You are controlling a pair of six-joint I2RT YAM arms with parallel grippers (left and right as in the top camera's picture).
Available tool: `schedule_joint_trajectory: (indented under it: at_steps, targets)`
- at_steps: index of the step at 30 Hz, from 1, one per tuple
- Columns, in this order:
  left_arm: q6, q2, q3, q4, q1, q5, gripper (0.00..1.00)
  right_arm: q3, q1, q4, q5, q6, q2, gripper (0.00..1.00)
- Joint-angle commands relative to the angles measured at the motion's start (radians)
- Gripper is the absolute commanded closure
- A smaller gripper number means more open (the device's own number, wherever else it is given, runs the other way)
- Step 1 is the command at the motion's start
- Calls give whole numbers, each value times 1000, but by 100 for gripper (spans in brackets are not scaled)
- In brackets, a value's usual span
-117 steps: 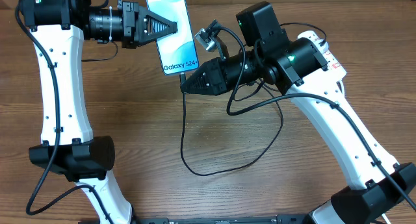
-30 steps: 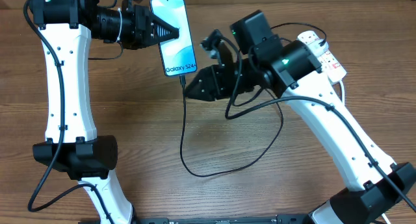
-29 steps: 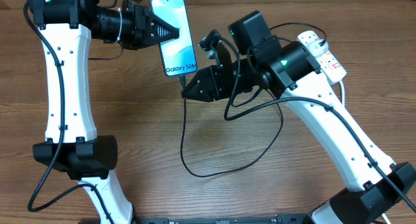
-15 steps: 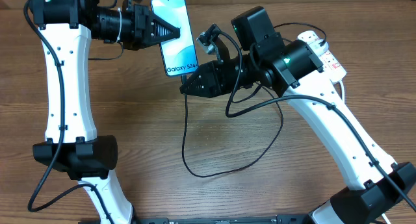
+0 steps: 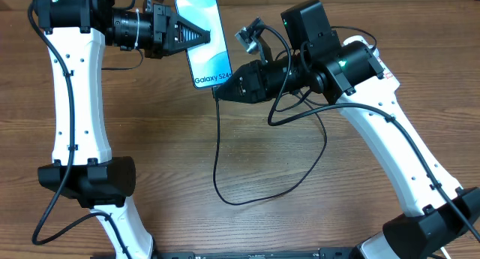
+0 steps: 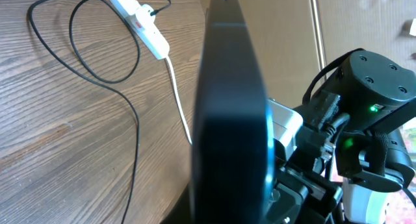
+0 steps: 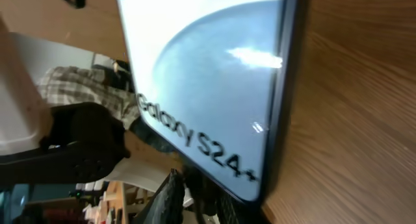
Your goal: Plug charger to phone and switch on socket
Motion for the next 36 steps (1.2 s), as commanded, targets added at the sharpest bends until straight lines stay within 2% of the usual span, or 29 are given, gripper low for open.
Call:
schedule_joint_trajectory:
  at_steps: [1,14,20,36]
  targets:
    - [5,-10,4,-3,-6,75,96,11,-1,18,-76,-3,-3,82]
    - [6,-10,4,-2,-6,124,96,11,-1,26,-76,24,-3,88]
    - [5,-10,4,-3,-6,124,96,11,-1,51,-76,50,-3,96]
    - [13,-10,4,-16,-6,124,96,11,-2,129,-50,49,-3,96]
